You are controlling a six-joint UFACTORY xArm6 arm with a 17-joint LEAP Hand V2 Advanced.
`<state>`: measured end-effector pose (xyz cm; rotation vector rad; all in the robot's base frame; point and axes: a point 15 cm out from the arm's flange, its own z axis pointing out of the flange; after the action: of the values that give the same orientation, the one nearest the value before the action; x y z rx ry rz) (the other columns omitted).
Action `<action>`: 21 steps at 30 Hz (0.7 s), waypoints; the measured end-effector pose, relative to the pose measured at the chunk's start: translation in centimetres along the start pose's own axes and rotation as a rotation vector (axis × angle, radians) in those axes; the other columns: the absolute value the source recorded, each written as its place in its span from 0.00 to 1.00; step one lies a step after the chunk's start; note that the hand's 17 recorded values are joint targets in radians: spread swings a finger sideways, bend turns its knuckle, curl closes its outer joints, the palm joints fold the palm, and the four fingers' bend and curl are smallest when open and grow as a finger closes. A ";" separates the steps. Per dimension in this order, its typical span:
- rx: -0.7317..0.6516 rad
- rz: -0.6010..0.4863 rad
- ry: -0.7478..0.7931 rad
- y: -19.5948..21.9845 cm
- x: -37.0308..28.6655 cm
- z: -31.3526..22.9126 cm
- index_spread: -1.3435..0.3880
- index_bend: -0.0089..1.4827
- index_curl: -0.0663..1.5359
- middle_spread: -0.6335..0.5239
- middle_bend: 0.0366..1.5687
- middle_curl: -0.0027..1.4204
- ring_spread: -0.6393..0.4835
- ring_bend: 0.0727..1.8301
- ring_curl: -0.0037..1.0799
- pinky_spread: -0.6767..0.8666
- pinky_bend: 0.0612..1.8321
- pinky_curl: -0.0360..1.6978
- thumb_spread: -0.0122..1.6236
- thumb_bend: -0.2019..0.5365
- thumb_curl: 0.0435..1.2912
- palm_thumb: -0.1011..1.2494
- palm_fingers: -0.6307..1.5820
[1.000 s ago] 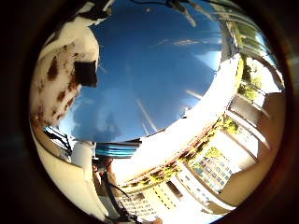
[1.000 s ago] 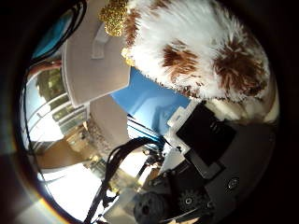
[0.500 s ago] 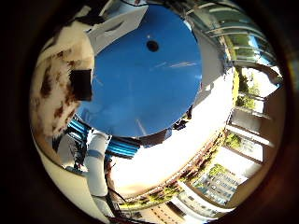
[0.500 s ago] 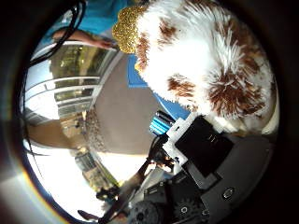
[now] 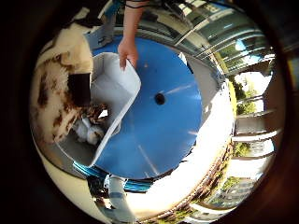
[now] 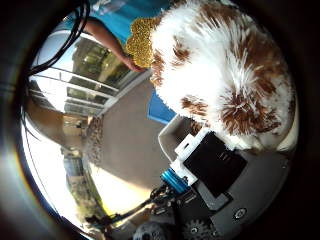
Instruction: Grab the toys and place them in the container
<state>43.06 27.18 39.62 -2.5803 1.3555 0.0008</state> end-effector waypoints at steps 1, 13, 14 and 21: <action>-0.012 0.005 -0.004 -0.6 -0.2 1.1 0.23 0.82 0.03 0.31 0.75 0.85 0.47 0.81 0.78 0.53 0.84 0.52 0.63 0.21 0.72 0.70 0.64; -0.241 -0.082 -0.036 0.0 -2.4 14.1 0.53 0.65 0.07 0.46 0.26 0.54 0.68 0.44 0.51 0.62 0.55 0.42 0.69 0.23 0.56 0.59 0.16; -0.257 -0.098 -0.039 0.1 -2.6 15.1 0.54 0.61 0.07 0.49 0.22 0.51 0.70 0.39 0.46 0.63 0.48 0.38 0.70 0.23 0.54 0.59 0.15; -0.270 -0.188 -0.052 0.1 -3.6 16.8 0.54 0.39 0.08 0.54 0.08 0.37 0.74 0.23 0.32 0.65 0.30 0.28 0.71 0.24 0.48 0.58 0.21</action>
<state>42.68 33.40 23.65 -2.8988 1.1590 0.2334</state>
